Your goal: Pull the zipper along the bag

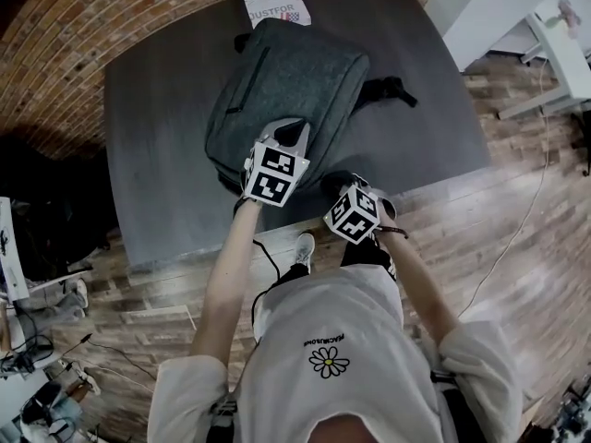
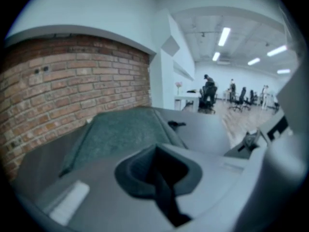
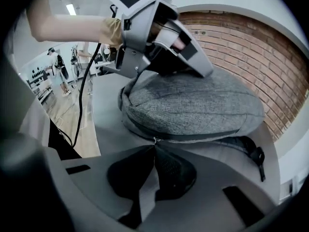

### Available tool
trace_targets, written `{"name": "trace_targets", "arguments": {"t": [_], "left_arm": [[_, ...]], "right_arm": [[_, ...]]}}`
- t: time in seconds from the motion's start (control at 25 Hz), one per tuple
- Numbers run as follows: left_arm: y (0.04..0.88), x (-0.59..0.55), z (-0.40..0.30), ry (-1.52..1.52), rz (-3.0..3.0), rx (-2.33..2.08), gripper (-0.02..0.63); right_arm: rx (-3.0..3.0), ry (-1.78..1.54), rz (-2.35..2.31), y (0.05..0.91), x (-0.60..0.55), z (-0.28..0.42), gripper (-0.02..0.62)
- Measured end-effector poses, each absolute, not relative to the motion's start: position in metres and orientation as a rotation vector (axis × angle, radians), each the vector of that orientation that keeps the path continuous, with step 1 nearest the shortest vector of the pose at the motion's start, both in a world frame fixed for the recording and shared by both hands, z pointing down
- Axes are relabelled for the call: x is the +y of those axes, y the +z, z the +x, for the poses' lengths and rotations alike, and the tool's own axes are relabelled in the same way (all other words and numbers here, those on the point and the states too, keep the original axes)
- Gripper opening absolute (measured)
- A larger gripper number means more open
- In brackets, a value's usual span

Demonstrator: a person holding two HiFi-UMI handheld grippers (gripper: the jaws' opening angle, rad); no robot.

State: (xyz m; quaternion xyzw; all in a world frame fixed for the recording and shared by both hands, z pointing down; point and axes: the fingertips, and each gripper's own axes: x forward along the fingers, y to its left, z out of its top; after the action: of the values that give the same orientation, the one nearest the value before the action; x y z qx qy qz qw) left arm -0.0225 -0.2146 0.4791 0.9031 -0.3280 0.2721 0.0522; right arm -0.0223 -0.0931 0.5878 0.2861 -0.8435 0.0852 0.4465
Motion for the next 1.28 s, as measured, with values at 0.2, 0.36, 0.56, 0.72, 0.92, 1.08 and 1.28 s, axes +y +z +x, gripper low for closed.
{"name": "trace_targets", "arguments": {"t": [0.2,0.36,0.56,0.72,0.92,1.08,1.28], "left_arm": [[0.474,-0.215,-0.105,0.942,2.747,-1.178,0.001],[0.48,-0.219,-0.166,0.941,2.622,-1.339,0.001],[0.481,-0.214,-0.169,0.886,2.634,-1.257,0.078],[0.479,-0.192,-0.127,0.986,2.775,-1.1,0.073],[0.468,-0.175,-0.062,1.014,2.951,-0.915,0.075],[0.49,-0.166,-0.005,1.266,3.048,-0.635,0.086],[0.511,-0.172,0.006,1.199,2.983,-0.521,0.056]], "right_arm": [[-2.045,0.179,0.689,0.585,-0.092,-0.012,0.006],[-1.994,0.149,0.696,0.583,-0.089,0.006,0.006],[-1.904,0.148,0.801,0.585,-0.098,0.059,0.006],[-1.821,0.141,0.891,0.587,-0.115,0.106,0.006],[-1.743,0.126,0.959,0.589,-0.144,0.151,0.006],[-1.732,0.131,0.983,0.586,-0.157,0.167,0.006],[-1.79,0.212,1.022,0.58,-0.145,0.165,0.006]]}}
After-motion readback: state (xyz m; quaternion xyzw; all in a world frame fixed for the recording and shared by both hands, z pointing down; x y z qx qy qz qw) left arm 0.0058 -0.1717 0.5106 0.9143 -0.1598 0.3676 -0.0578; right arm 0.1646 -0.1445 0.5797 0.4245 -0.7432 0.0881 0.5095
